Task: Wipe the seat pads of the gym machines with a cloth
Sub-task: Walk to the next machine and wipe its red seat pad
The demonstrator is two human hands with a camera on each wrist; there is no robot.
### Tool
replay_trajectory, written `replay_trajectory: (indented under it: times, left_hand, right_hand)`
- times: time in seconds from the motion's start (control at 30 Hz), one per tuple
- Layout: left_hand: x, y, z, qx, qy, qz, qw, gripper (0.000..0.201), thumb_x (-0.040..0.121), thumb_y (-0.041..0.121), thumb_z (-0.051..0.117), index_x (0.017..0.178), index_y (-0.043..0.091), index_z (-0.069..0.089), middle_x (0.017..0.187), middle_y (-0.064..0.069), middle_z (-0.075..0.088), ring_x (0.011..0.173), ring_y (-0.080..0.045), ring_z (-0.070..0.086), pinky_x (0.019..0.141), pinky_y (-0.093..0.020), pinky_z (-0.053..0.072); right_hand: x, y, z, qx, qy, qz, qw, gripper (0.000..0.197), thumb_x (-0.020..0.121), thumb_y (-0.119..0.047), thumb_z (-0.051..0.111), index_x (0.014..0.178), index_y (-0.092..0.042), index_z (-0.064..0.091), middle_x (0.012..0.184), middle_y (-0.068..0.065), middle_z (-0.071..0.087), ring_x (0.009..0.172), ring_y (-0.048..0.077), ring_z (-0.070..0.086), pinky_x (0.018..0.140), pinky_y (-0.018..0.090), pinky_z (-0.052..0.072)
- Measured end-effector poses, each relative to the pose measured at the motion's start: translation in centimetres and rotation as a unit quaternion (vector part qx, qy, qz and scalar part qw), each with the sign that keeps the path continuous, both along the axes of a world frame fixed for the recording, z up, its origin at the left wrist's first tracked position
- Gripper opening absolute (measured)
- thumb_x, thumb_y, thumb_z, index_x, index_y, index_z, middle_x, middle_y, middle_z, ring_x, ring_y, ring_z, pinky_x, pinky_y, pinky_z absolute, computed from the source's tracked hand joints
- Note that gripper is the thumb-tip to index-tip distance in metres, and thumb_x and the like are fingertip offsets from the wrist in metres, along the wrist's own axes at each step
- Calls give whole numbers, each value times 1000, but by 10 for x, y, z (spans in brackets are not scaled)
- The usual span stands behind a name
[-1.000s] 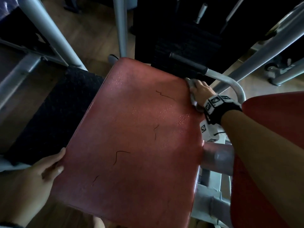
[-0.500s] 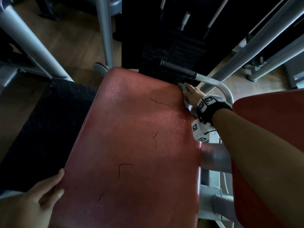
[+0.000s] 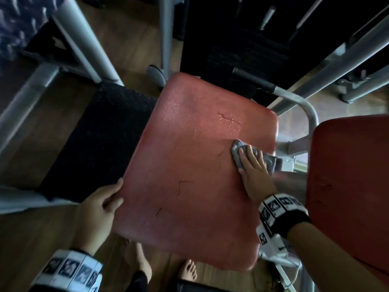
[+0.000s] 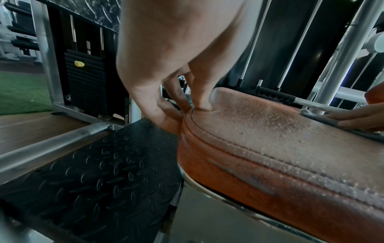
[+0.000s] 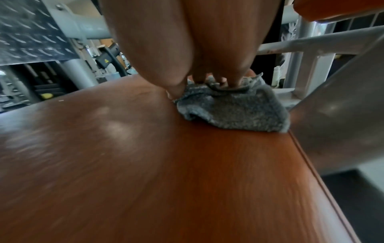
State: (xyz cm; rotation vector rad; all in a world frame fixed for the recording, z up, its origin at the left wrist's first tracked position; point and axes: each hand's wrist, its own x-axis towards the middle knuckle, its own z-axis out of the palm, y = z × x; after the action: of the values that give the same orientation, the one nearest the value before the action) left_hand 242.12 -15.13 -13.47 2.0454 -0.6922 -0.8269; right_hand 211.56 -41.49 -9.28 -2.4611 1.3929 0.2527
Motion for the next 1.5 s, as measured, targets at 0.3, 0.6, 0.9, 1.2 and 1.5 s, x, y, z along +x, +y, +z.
replay_trajectory:
  times: [0.3, 0.6, 0.9, 1.2, 1.5]
  left_hand:
    - [-13, -2, 22, 23, -52, -9, 998, 42, 90, 7, 64, 128, 25, 61, 116, 23, 56, 109, -2, 57, 88, -4, 38]
    - [-11, 5, 13, 25, -34, 4, 999, 43, 92, 14, 62, 130, 35, 58, 127, 12, 61, 112, -6, 59, 99, -28, 47]
    - [-2, 13, 12, 24, -29, -28, 999, 43, 91, 27, 63, 131, 42, 55, 126, 13, 62, 111, -7, 60, 99, -36, 49]
    - [5, 15, 9, 12, -16, -43, 999, 43, 89, 30, 64, 128, 48, 55, 124, 15, 63, 106, -5, 62, 92, -36, 53]
    - [7, 18, 10, -7, 0, -43, 999, 41, 89, 31, 65, 128, 44, 56, 117, 13, 67, 100, -3, 64, 90, -36, 55]
  right_hand:
    - [-18, 77, -1, -25, -8, 173, 985, 55, 81, -38, 44, 132, -18, 53, 126, 10, 53, 93, 38, 53, 81, 46, 50]
    - [26, 115, -3, -48, -36, 413, 909, 55, 93, -47, 32, 133, -16, 54, 124, 7, 47, 92, 29, 52, 80, 41, 52]
    - [78, 122, -3, -16, -69, 389, 919, 55, 86, -32, 64, 137, -16, 51, 121, 7, 38, 104, 32, 53, 86, 42, 50]
    - [52, 120, 6, -47, -5, 504, 862, 44, 94, -40, 42, 134, -28, 54, 118, 6, 54, 101, 21, 49, 84, 35, 51]
    - [82, 142, 1, -48, -32, 443, 895, 53, 84, -33, 66, 134, -20, 53, 117, 7, 44, 96, 26, 54, 84, 39, 49]
